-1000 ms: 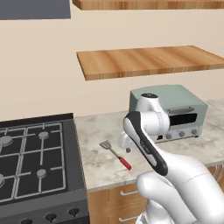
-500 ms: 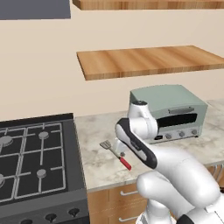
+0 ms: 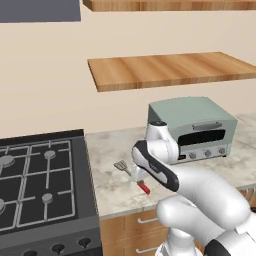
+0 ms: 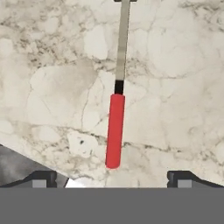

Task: Put the carrot and lemon in the pot. Retrieve the spatula and lightly stir the vegetables in the pot.

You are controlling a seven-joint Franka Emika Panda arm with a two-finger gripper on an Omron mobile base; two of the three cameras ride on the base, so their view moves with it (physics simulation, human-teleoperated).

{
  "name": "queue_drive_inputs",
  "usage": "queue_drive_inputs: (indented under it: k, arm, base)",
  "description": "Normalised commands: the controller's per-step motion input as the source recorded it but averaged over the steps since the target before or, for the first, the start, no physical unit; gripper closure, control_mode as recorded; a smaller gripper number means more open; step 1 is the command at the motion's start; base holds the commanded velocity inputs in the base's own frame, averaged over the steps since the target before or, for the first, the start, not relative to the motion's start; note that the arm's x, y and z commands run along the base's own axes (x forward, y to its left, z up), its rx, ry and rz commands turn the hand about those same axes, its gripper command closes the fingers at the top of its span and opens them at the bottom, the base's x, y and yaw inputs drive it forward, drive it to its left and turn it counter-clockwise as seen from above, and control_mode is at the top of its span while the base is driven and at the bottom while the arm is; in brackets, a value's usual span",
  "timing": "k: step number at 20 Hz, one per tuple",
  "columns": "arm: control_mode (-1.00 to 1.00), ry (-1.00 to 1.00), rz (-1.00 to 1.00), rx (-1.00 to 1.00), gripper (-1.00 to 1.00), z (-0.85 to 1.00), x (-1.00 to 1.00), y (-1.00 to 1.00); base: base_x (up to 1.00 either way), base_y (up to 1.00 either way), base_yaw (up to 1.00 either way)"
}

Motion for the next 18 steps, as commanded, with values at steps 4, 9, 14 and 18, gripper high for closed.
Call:
queue_drive_inputs:
  k: [4, 9, 14, 18]
  arm:
    - [-1.0, 0.0, 0.13, -0.01, -1.0, -0.38, 0.03, 0.09]
    - [-1.0, 0.0, 0.12, -0.01, -1.0, -0.24, 0.05, 0.14]
    - [-1.0, 0.07, 0.12, 0.0, -1.0, -0.12, 0.31, 0.02]
    - [-1.0, 0.09, 0.07, 0.0, -1.0, -0.11, 0.04, 0.0]
  base:
    - [0.0, 0.0, 0.0]
    - [0.0, 0.0, 0.0]
    - [0.0, 0.0, 0.0]
    - [0.0, 0.0, 0.0]
